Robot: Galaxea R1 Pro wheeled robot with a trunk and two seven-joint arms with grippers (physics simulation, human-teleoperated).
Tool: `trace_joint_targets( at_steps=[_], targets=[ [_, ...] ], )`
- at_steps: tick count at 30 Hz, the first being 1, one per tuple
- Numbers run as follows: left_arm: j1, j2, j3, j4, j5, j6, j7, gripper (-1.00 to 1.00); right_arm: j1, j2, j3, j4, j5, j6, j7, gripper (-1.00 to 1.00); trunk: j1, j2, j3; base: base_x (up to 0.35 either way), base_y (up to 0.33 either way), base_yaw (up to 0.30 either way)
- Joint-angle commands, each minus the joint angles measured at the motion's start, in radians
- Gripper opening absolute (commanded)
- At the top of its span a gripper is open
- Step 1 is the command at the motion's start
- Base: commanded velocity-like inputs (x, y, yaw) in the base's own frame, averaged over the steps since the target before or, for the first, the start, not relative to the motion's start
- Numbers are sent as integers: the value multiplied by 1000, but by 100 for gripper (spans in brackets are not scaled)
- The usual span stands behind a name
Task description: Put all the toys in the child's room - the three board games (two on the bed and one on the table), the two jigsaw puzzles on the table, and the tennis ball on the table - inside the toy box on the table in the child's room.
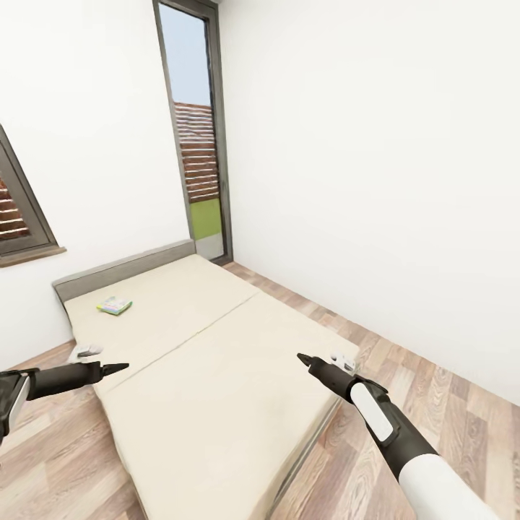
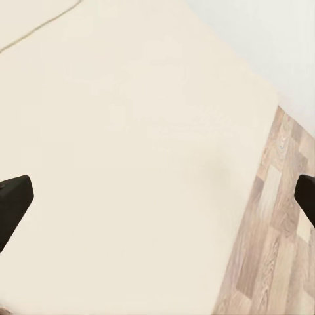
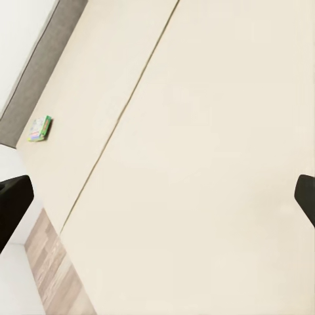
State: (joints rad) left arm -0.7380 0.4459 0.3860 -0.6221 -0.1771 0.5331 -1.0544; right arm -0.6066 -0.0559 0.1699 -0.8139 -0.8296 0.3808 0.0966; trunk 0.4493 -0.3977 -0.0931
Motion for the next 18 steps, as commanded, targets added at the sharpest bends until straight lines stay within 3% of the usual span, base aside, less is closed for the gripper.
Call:
trace_joint_targets(
  at_steps=[1,9,18],
  targets=[
    [-1,-1,6,-1,-9,8,-8,100,-1,-1,2,-1,-3,3,0,100,1,-2,-2,0,182,-2],
    [-1,-1,6,-1,-9,8,-7,100,-1,0,2,-1,-3,-16,0,100,1,-2,0,0,95,-37],
    [-1,-1,6,-1,-8,8,-7,100,-1,0,3,-1,-2,-24,0,100,1,-2,7,0,13,-153]
  ],
)
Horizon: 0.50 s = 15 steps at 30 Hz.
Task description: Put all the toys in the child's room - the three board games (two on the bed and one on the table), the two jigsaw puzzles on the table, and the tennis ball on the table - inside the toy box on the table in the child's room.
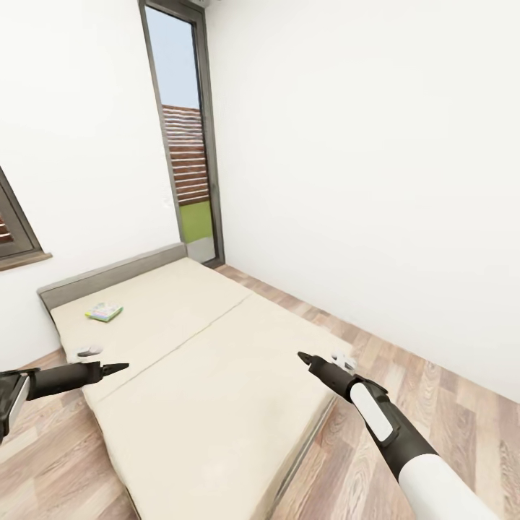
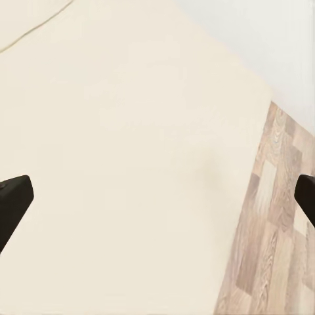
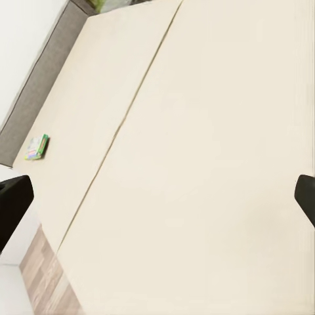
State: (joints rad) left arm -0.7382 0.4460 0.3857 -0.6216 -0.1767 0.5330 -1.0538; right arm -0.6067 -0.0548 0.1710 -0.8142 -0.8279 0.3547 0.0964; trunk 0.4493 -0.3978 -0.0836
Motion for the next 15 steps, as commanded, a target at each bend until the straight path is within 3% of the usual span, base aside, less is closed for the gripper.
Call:
trace_joint_targets(
  at_steps=[1,15],
  targets=[
    [-1,-1,6,-1,-9,9,-8,100,-1,-1,2,0,-4,2,0,100,1,-2,-2,0,29,-154],
    [-1,-1,7,-1,-9,9,-9,100,-1,-1,2,0,-4,1,0,100,1,-2,3,0,74,-76]
  ],
)
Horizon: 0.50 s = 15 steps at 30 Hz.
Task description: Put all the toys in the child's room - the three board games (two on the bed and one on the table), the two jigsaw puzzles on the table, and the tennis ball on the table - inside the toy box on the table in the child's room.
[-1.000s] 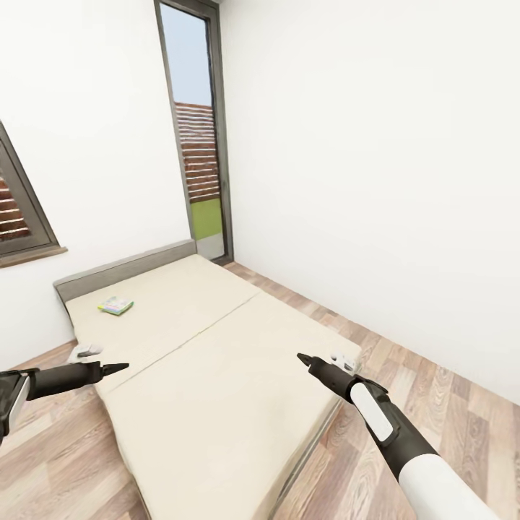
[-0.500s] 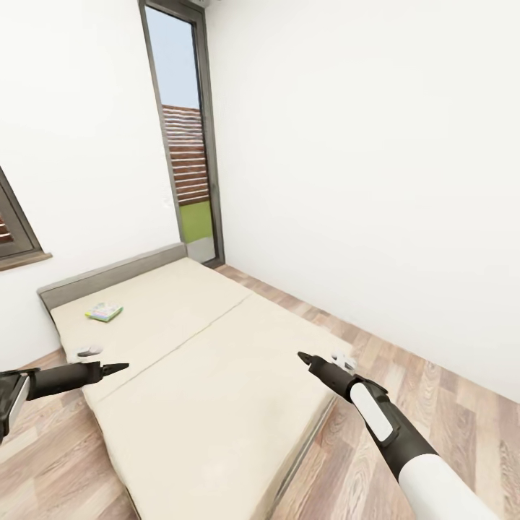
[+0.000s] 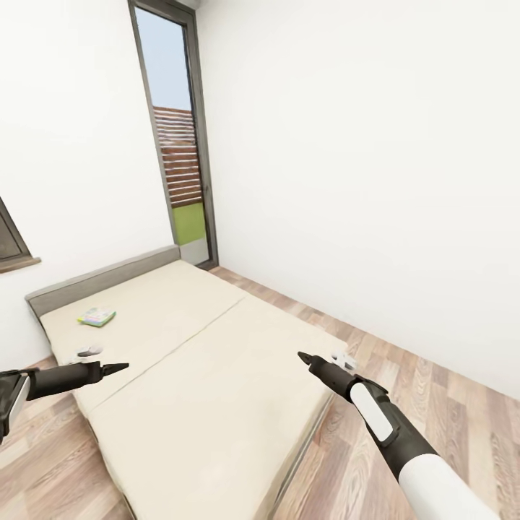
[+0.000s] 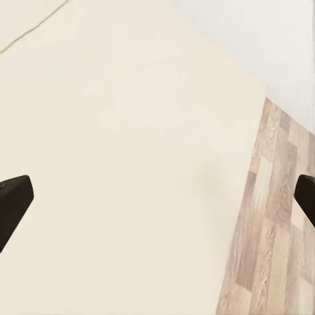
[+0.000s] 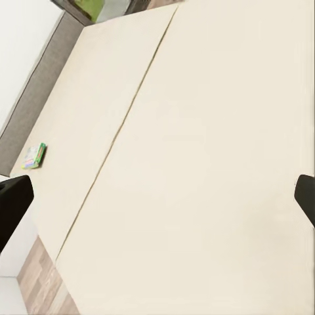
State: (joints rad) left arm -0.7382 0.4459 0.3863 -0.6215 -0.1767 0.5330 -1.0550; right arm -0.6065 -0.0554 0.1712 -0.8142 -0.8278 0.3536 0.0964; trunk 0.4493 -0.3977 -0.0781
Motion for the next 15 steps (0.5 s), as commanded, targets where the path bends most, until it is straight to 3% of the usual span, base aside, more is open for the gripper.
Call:
trace_joint_targets(
  at_steps=[1,15],
  targets=[
    [-1,-1,6,-1,-9,9,-8,100,-1,-1,2,0,-4,2,0,100,1,-2,-2,0,11,-184],
    [-1,-1,6,-1,-9,9,-10,100,-1,0,2,0,-5,2,0,100,1,-2,10,-17,2,-220]
  ],
)
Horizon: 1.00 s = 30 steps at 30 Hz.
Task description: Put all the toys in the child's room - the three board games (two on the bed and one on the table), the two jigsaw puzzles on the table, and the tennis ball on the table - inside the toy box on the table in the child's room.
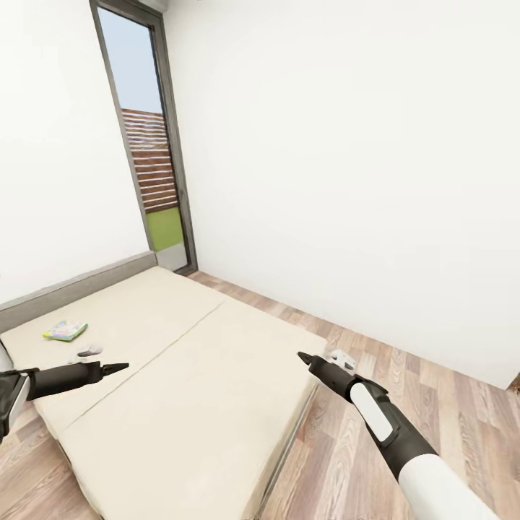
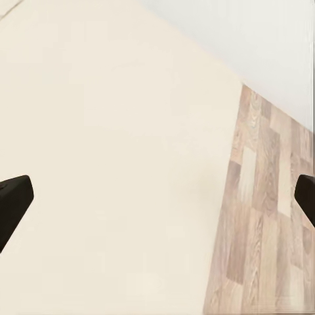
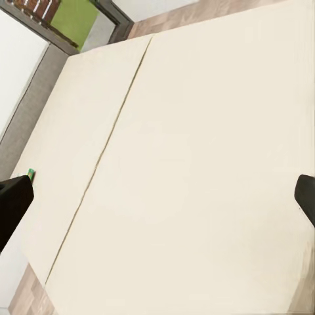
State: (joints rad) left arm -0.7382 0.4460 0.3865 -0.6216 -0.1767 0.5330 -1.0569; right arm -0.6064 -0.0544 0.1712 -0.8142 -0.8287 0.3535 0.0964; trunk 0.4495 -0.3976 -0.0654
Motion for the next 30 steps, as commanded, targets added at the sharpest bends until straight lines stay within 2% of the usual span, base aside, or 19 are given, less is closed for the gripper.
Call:
trace_joint_targets(
  at_steps=[1,10,22,30],
  targets=[
    [-1,-1,6,-1,-9,9,-8,100,-1,-1,2,0,-4,2,0,100,1,-2,-2,-98,0,-146],
    [-1,-1,5,-1,-9,9,-8,100,-1,-1,2,0,-4,2,0,100,1,-2,0,-40,0,-99],
    [-1,0,5,-1,-9,9,-9,100,-1,1,2,0,-4,2,0,100,1,-2,0,-68,47,-244],
    [-1,-1,5,-1,-9,9,-10,100,-1,1,2,0,-4,2,0,100,1,-2,0,-35,30,-60]
  ],
)
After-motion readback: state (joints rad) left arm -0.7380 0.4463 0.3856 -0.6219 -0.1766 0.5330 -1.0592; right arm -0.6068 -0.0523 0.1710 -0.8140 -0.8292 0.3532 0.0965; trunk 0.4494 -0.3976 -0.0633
